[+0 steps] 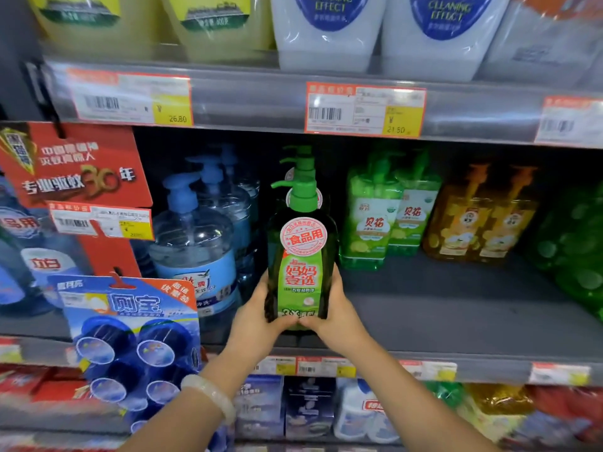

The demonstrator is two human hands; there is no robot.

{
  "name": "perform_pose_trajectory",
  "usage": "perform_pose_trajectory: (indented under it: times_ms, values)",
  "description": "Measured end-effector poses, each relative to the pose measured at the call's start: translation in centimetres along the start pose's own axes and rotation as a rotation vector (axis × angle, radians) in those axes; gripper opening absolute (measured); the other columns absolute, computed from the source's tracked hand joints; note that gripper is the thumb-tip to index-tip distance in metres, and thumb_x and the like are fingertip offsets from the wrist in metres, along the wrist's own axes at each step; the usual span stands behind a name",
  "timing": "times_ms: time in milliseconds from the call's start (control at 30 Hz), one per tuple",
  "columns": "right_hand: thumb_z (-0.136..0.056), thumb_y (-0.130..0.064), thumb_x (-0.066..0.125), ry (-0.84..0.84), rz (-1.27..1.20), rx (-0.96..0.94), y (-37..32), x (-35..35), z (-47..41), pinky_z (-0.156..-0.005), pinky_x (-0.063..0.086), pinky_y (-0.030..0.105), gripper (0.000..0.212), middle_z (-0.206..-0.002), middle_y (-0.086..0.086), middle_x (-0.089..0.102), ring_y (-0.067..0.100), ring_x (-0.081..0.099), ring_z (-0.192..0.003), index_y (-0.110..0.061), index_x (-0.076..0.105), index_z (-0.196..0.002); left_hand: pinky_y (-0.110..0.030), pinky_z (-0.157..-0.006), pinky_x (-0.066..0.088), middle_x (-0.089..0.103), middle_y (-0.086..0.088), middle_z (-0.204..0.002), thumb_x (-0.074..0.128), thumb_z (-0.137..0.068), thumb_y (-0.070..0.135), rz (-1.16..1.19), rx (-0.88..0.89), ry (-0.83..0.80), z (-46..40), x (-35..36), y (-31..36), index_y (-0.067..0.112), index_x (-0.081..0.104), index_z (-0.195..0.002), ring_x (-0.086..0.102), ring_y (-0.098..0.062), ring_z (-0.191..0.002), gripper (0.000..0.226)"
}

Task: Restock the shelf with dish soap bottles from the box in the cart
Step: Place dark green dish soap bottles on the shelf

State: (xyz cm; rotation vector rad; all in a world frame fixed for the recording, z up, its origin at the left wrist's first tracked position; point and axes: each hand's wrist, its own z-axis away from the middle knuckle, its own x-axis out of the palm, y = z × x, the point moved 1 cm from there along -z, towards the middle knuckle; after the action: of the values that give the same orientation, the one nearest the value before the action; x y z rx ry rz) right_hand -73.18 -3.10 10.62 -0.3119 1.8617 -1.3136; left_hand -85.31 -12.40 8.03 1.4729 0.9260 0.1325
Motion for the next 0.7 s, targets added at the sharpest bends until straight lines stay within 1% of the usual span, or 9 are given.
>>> perform_pose_trajectory:
  times_ms: [167, 267, 400, 600, 633, 700]
  values:
    - [-0.076, -0.001, 0.071, 0.019, -0.017, 0.029, 0.1, 0.3, 0.3, -0.107, 0.041, 0.034, 0.11, -0.143, -0.002, 0.043, 0.011, 0.045, -0.127, -0.024, -0.007, -0.149, -0.038, -0.099, 0.048, 0.061, 0.005, -0.124, 0.077, -0.074, 0.021, -0.01, 0.022, 0.008, 0.4, 0.1, 0.2, 0.026, 0.027, -0.145, 0.058, -0.013, -0.113, 0.087]
    - [-0.076, -0.001, 0.071, 0.011, -0.022, 0.04, 0.1, 0.3, 0.4, -0.107, 0.041, 0.034, 0.11, -0.142, -0.003, 0.043, 0.009, 0.044, -0.127, -0.025, -0.008, -0.149, -0.04, -0.099, 0.048, 0.061, 0.003, -0.125, 0.076, -0.075, 0.02, -0.004, 0.022, 0.003, 0.6, 0.1, 0.3, 0.026, 0.024, -0.146, 0.058, -0.015, -0.113, 0.087]
    - [-0.078, -0.001, 0.07, -0.003, -0.009, 0.056, 0.1, 0.3, 0.4, -0.101, 0.039, 0.023, 0.109, -0.138, -0.007, 0.044, 0.004, 0.044, -0.123, -0.027, -0.009, -0.148, -0.04, -0.099, 0.047, 0.06, 0.002, -0.127, 0.075, -0.077, 0.021, -0.01, 0.025, 0.012, 0.8, 0.1, 0.5, 0.025, 0.022, -0.147, 0.058, -0.015, -0.114, 0.088]
    - [-0.078, -0.001, 0.07, -0.014, -0.007, 0.069, 0.1, 0.4, 0.4, -0.097, 0.038, 0.018, 0.109, -0.133, -0.011, 0.043, 0.003, 0.044, -0.12, -0.028, -0.009, -0.148, -0.039, -0.099, 0.047, 0.06, 0.002, -0.127, 0.074, -0.078, 0.023, -0.031, 0.022, 0.029, 1.2, 0.2, 0.5, 0.026, 0.022, -0.147, 0.058, -0.016, -0.113, 0.086]
    - [-0.078, -0.001, 0.07, -0.014, -0.009, 0.072, 0.1, 0.4, 0.4, -0.095, 0.038, 0.016, 0.109, -0.131, -0.012, 0.043, 0.002, 0.044, -0.12, -0.028, -0.009, -0.148, -0.039, -0.099, 0.047, 0.06, 0.002, -0.127, 0.074, -0.078, 0.023, -0.038, 0.019, 0.031, 1.2, 0.1, 0.5, 0.026, 0.022, -0.147, 0.058, -0.015, -0.114, 0.087]
    - [-0.078, -0.001, 0.07, -0.009, -0.004, 0.075, 0.1, 0.3, 0.4, -0.089, 0.038, 0.007, 0.108, -0.129, -0.014, 0.043, 0.001, 0.044, -0.118, -0.028, -0.008, -0.148, -0.038, -0.101, 0.046, 0.058, 0.003, -0.128, 0.074, -0.078, 0.022, -0.039, 0.012, 0.024, 1.2, 0.0, 0.8, 0.025, 0.022, -0.147, 0.056, -0.015, -0.116, 0.086]
